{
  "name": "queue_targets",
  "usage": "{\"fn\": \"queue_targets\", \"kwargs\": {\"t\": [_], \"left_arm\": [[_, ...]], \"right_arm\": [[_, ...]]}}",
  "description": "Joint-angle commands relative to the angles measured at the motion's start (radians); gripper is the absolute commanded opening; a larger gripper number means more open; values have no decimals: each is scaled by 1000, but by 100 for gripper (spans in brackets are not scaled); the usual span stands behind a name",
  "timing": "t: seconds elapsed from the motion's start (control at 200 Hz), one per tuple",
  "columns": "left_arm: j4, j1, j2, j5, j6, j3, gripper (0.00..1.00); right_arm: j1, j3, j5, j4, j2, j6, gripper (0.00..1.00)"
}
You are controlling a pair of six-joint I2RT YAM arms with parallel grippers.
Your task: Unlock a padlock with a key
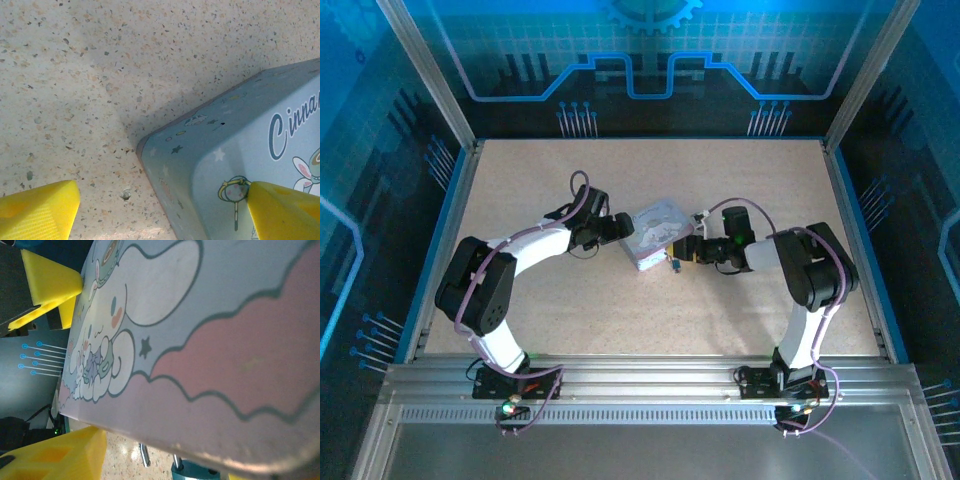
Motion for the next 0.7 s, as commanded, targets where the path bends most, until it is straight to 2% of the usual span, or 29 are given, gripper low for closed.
{"fn": "queue_targets", "kwargs": {"t": [0.0, 0.21, 0.695], "left_arm": [[-63, 2, 3, -8, -13, -34, 87], [-58, -5, 8, -5, -15, -34, 87], [-58, -12, 3, -6, -17, -34, 87]], "right_arm": [[35, 22, -55, 22, 33, -18, 62], [43, -13, -67, 57, 20, -2, 59], [32, -51, -49, 58, -4, 0, 45]]}}
